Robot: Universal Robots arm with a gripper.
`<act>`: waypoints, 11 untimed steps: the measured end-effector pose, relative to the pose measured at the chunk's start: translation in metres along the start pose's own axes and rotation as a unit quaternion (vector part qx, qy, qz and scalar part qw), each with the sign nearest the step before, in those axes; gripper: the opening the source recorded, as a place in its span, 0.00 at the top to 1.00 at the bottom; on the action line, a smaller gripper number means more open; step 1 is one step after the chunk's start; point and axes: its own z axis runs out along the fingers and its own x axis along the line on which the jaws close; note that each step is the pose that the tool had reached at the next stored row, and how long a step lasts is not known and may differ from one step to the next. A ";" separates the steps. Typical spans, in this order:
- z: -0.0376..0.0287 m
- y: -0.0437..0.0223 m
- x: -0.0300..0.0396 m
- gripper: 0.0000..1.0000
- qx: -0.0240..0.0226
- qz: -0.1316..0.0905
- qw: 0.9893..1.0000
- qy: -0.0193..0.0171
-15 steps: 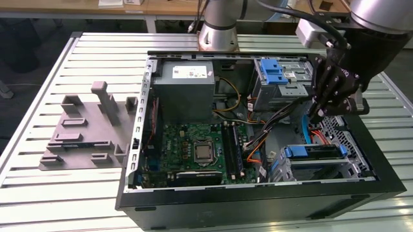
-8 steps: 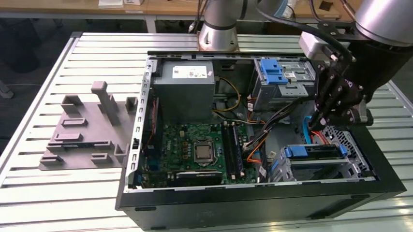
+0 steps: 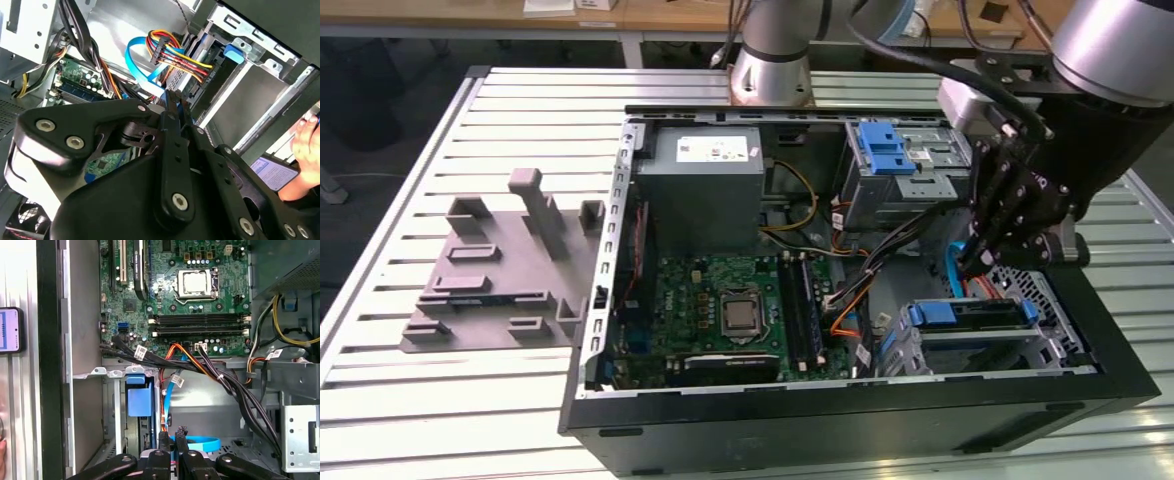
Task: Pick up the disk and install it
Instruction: 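Insert the second disk wire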
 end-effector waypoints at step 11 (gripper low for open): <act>0.0066 -0.0003 0.0049 0.84 0.000 0.000 1.000 -0.001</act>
